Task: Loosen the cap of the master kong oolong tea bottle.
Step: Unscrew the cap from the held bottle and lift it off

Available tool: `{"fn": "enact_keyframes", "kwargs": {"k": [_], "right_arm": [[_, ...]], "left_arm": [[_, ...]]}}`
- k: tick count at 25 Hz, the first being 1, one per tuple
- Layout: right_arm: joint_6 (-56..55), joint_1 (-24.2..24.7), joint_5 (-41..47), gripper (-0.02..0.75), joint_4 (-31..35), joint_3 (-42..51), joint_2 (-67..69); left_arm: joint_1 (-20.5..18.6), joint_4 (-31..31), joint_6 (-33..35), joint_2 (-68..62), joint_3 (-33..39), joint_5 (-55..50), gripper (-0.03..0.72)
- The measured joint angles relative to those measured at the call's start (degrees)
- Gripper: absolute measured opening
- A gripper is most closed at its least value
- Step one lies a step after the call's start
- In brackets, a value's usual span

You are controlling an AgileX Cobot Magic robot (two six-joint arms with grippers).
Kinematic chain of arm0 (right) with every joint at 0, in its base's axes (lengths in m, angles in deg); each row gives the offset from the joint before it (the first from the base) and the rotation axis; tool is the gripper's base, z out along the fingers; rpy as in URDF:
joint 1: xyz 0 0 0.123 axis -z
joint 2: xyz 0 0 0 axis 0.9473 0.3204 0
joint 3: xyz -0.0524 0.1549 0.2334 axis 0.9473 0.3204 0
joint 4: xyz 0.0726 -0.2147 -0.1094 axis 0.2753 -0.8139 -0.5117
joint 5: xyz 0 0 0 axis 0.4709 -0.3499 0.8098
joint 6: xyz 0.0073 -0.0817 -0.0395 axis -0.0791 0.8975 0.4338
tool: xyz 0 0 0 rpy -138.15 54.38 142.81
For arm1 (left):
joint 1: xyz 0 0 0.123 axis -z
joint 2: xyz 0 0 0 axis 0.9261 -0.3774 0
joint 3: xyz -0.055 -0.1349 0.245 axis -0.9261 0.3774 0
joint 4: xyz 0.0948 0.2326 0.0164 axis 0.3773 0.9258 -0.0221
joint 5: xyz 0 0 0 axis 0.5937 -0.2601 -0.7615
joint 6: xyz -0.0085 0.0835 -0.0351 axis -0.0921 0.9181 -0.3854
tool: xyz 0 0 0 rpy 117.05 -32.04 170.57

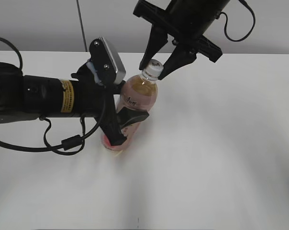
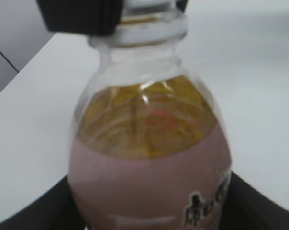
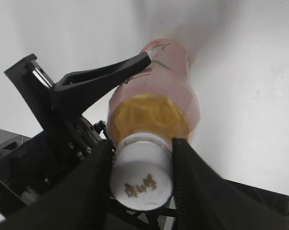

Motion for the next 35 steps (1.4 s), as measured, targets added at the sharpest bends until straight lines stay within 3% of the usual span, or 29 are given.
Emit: {"fn": "enact_keyframes", "kwargs": {"k": [5, 9, 18, 35], "right_arm": [[6.73, 0.0, 0.04, 0.284, -0.05, 0.0, 0.0], [21.57, -0.04, 0.04, 0.284, -0.18, 0.0, 0.0], [78.39, -0.11, 0.04, 0.283, -0.2, 0.0, 0.0], [159.78, -0.11, -1.72, 0.278, -0.1, 0.0, 0.0]], "left_arm": [[0.0, 0.0, 0.0, 0.0, 0.0, 0.0, 0.432], [0.0, 0.0, 0.06, 0.0, 0.0, -0.06, 0.432], [0.0, 0.0, 0.06, 0.0, 0.0, -0.18, 0.432], [-0.18, -0.7, -0.18, 0.0, 0.0, -0.71, 0.432]]}}
